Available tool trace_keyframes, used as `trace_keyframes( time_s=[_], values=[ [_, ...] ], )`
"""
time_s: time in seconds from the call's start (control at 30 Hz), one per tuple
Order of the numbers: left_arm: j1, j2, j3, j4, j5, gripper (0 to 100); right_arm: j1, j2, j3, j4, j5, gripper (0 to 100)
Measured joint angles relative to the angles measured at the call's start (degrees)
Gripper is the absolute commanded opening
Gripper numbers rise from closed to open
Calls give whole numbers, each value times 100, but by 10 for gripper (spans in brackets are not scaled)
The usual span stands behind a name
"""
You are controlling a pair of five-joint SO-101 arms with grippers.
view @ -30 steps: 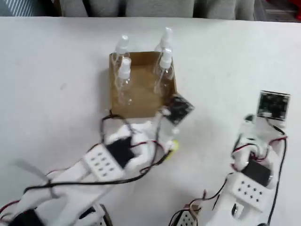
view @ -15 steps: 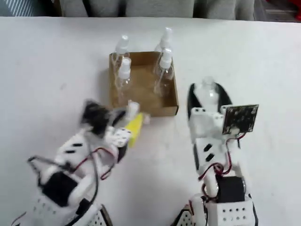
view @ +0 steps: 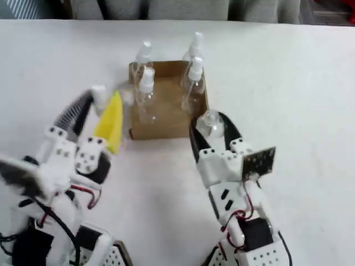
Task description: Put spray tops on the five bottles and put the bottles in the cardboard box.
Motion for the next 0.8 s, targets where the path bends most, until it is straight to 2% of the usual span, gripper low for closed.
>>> trace_keyframes(
  time_s=[0.2, 0.3, 0.5, 0.67, 0.8],
  values=[
    [0, 1108, -818, -1380, 0, 22, -422, -70, 422, -193, -62, 15],
    [44, 1793, -1301, -1697, 0, 22, -747, -70, 633, -193, -62, 15],
    [730, 3051, -2119, -1749, 9, 22, -923, -70, 800, -211, -62, 15],
    [1468, 3596, -2664, -1240, 0, 22, -923, -70, 809, -229, -62, 15],
    [1758, 3982, -2884, -1125, 0, 22, -923, -70, 809, -229, -62, 15]
  ],
)
